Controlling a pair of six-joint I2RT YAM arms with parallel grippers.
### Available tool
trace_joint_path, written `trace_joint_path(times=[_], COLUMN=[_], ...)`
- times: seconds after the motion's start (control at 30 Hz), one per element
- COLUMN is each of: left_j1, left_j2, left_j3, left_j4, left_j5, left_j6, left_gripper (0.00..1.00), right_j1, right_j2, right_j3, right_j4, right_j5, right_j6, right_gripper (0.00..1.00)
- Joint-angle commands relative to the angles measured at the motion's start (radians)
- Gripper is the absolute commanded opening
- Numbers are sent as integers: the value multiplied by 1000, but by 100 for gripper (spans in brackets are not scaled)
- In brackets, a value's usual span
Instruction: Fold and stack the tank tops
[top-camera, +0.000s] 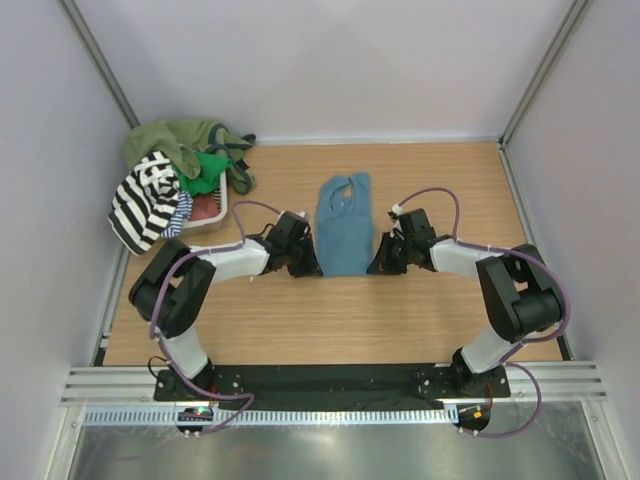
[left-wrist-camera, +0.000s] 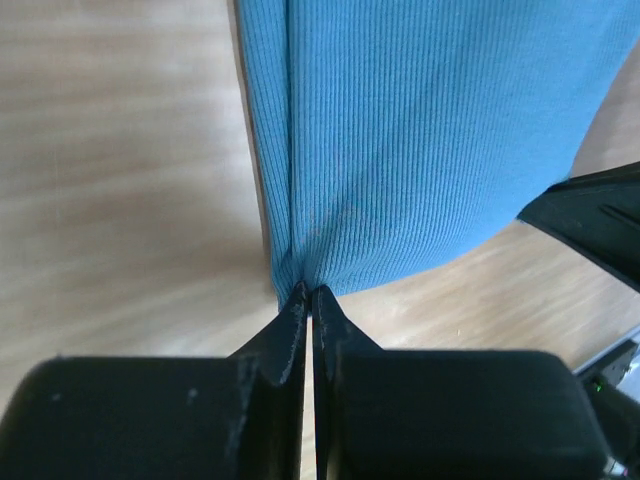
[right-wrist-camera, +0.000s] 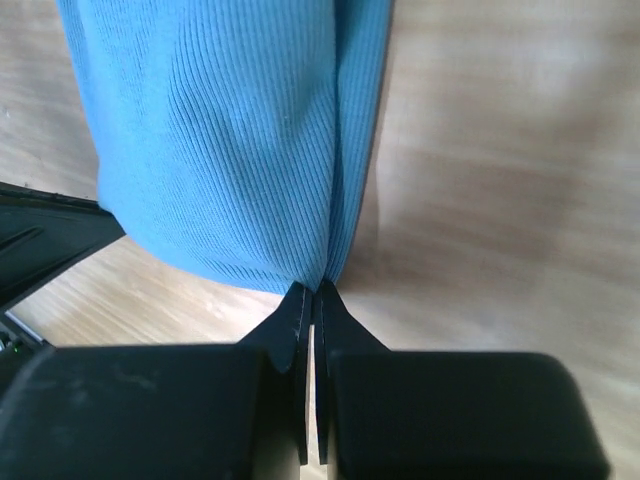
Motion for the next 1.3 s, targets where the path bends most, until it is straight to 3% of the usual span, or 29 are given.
trace_joint_path(times=[0.0,0.3,0.33,0.4,0.47,0.53,0.6,0.67,0.87,1.07,1.27], left_j1=[-21,-104,-111,-134,-148,-156,-157,-157,-150,-99,-41], left_j2=[-118,-291,-320,-355,-406,-434,-470,-486,-423,-290,-173], left_j3=[-60,-278,-293,-328,-346,-356,-341,-317,-166,-57,19], left_j4=[32,59,61,66,63,40,-5,-58,-163,-166,-165], left_j5=[-8,-82,-82,-85,-86,-97,-123,-161,-232,-230,-224], left_j6=[-10,-63,-70,-80,-85,-85,-76,-59,10,48,76], left_gripper=[0,0,0,1,11,29,38,47,48,47,44], right_j1=[4,48,65,79,85,83,83,85,85,83,83], right_j2=[-104,-407,-436,-517,-571,-634,-654,-642,-499,-347,-234], right_j3=[-61,-230,-254,-279,-303,-300,-282,-244,-144,-41,56], right_j4=[-9,-142,-171,-197,-236,-269,-286,-299,-256,-210,-194], right_j5=[-7,56,71,82,94,105,126,139,151,171,195], right_j6=[13,67,74,81,88,88,81,73,47,35,12], right_gripper=[1,6,9,29,45,49,50,45,38,47,48])
